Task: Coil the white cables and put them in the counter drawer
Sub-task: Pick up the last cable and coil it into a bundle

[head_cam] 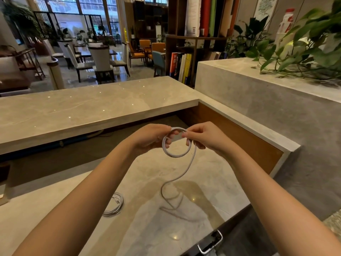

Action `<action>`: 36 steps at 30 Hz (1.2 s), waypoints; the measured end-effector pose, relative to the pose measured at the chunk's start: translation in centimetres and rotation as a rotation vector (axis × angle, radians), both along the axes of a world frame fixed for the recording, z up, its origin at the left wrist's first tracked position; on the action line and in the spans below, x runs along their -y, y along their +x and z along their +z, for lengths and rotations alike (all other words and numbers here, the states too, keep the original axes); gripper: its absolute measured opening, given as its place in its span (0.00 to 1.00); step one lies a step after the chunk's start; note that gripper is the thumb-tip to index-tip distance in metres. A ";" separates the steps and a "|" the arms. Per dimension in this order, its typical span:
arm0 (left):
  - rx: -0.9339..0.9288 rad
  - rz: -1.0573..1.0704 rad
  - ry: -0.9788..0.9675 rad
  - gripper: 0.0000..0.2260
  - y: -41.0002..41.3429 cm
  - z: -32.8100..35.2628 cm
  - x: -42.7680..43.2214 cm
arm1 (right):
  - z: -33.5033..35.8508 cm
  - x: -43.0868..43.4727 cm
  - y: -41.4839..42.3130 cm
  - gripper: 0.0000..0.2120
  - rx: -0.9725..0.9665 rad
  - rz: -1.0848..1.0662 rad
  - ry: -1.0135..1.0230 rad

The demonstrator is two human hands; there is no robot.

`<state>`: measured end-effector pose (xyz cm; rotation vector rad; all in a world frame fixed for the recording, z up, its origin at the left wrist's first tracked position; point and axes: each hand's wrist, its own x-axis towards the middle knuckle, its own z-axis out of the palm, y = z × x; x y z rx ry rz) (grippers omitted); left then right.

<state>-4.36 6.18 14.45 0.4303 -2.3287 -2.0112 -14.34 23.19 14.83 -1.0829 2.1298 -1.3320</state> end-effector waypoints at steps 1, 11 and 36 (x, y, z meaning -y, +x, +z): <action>0.011 0.063 -0.171 0.11 -0.1 0.1 -0.1 | -0.3 0.2 -0.1 0.10 -0.023 -0.035 0.026; 0.032 0.216 -0.362 0.07 -0.1 2.4 -1.4 | -2.1 2.3 1.1 0.13 -0.592 -0.354 0.199; -0.169 0.111 -0.564 0.10 -0.2 -0.2 -1.7 | -1.2 0.0 0.1 0.07 -0.090 0.022 -0.064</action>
